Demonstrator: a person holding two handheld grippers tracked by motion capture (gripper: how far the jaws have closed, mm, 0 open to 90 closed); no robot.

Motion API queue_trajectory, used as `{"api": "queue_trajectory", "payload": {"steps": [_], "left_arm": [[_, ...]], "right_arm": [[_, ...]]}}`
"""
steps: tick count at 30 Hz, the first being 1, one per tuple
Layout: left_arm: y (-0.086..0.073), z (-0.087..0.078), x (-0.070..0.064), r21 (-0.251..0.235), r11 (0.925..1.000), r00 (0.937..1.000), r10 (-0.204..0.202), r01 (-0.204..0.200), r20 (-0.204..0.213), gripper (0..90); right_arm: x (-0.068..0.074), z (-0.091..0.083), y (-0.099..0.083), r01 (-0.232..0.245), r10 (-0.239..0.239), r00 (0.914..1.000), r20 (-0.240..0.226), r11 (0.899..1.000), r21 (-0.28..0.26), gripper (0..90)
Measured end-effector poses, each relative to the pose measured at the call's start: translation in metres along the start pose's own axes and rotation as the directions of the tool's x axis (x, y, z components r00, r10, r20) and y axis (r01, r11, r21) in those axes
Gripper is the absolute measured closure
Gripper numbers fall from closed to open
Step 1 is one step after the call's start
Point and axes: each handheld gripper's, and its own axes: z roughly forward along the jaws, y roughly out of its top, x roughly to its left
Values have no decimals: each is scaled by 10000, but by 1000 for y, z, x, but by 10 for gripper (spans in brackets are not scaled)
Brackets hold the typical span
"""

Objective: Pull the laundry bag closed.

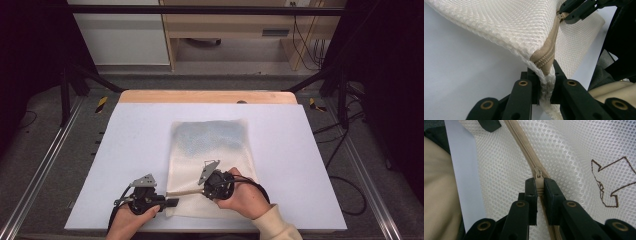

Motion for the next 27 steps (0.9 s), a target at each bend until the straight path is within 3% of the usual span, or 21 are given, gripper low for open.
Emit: {"api": "queue_trajectory", "payload": {"steps": [11,27], "left_arm": [[0,0,0,0,10000,10000,-2,2,-17,822],[0,-2,1,-44,10000,9999,-8,8,-106,820]], "right_arm": [[-1,-1,-5,-203,202,9998,-42,9997,-116,820],[2,-9,-10,-137,139,9999,58,9995,-302,820]]}}
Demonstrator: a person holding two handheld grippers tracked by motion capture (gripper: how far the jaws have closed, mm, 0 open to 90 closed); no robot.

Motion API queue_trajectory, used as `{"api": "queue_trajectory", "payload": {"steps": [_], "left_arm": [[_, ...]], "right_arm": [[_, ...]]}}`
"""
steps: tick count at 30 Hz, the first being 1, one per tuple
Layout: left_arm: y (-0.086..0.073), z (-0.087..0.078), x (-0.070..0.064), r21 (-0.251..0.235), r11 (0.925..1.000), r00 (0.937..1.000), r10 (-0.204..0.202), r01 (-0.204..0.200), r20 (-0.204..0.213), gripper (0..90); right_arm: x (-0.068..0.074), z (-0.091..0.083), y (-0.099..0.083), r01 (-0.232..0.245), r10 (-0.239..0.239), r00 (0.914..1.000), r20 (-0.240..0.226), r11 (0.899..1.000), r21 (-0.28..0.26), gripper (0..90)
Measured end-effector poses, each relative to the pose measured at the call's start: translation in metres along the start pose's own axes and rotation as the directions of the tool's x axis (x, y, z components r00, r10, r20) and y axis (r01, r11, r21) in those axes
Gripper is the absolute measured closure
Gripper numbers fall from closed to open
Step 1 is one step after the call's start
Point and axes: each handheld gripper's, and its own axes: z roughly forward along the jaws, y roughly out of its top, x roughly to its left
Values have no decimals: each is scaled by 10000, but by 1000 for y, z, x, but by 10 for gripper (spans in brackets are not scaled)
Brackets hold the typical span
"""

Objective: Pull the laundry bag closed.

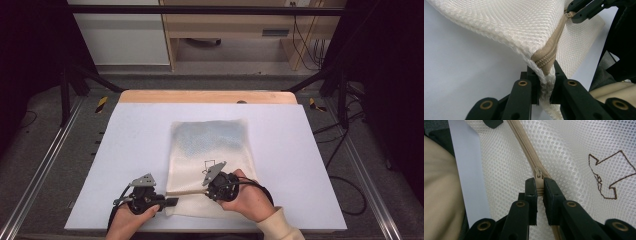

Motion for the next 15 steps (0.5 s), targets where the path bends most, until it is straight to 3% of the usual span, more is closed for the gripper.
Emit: {"api": "queue_trajectory", "payload": {"steps": [15], "left_arm": [[0,-2,0,-101,9999,9999,57,-59,-140,816]], "right_arm": [[9,-10,2,148,-138,9994,313,9994,-312,820]]}}
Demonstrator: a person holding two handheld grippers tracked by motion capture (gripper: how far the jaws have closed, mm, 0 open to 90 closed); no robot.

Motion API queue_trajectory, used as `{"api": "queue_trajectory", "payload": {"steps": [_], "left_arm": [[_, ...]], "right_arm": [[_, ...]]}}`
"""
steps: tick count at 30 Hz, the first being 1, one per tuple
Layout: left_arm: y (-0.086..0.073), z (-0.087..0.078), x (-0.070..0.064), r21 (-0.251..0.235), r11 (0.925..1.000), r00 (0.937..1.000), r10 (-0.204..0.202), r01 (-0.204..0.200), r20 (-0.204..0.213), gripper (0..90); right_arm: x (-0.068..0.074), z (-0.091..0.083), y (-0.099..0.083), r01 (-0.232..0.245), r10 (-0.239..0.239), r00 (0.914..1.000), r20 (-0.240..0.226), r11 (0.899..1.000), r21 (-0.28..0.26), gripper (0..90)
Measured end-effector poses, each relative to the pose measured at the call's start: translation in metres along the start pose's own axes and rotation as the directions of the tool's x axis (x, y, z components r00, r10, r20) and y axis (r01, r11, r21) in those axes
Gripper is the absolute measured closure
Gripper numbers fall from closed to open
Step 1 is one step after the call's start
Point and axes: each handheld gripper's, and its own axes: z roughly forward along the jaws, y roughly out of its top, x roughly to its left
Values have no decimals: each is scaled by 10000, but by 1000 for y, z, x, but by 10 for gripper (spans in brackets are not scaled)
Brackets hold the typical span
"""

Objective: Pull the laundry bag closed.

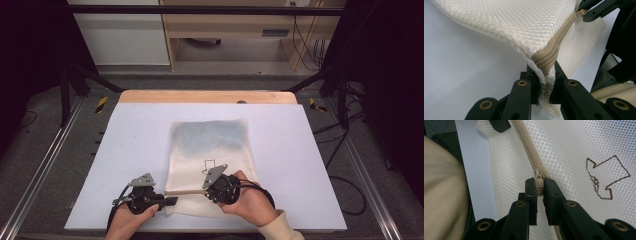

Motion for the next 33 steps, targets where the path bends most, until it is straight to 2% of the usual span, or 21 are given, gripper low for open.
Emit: {"api": "queue_trajectory", "payload": {"steps": [15,33], "left_arm": [[0,-1,-1,27,10000,10000,34,-34,-14,816],[0,-1,-1,58,10000,10000,56,-56,-33,821]], "right_arm": [[-2,-2,-7,-227,227,9997,43,9997,66,820],[-3,0,-8,-252,251,9997,46,9996,92,820]]}}
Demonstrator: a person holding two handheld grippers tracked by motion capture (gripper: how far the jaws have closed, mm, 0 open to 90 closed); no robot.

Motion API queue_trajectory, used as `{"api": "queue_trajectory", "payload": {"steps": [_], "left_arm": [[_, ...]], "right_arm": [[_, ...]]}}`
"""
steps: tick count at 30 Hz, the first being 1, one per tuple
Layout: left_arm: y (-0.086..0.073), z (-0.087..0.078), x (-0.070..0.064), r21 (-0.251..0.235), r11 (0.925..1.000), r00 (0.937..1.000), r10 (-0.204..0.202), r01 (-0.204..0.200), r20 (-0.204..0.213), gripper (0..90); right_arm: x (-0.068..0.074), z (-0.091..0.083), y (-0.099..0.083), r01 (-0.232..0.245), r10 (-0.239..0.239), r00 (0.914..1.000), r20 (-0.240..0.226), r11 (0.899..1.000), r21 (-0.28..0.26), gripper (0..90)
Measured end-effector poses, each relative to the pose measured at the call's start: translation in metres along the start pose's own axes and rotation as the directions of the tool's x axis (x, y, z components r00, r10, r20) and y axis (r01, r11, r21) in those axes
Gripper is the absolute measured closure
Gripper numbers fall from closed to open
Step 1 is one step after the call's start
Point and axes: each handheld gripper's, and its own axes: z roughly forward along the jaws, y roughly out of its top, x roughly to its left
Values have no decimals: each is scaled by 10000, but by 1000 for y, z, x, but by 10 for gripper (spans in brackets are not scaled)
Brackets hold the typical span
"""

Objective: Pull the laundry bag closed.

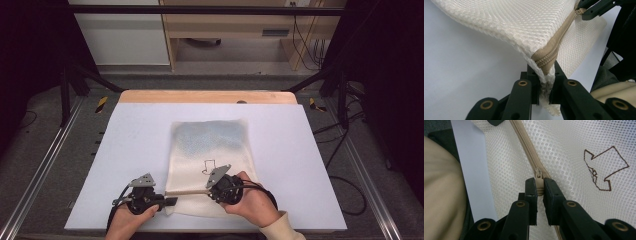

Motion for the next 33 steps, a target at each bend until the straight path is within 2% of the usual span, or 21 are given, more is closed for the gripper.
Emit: {"api": "queue_trajectory", "payload": {"steps": [22,33], "left_arm": [[0,0,0,44,10000,10000,12,-12,-35,823],[-1,0,0,72,10000,10000,29,-29,-54,823]], "right_arm": [[-3,2,-3,-57,57,10000,33,9999,125,821],[-1,4,-7,-183,183,9998,25,9998,22,820]]}}
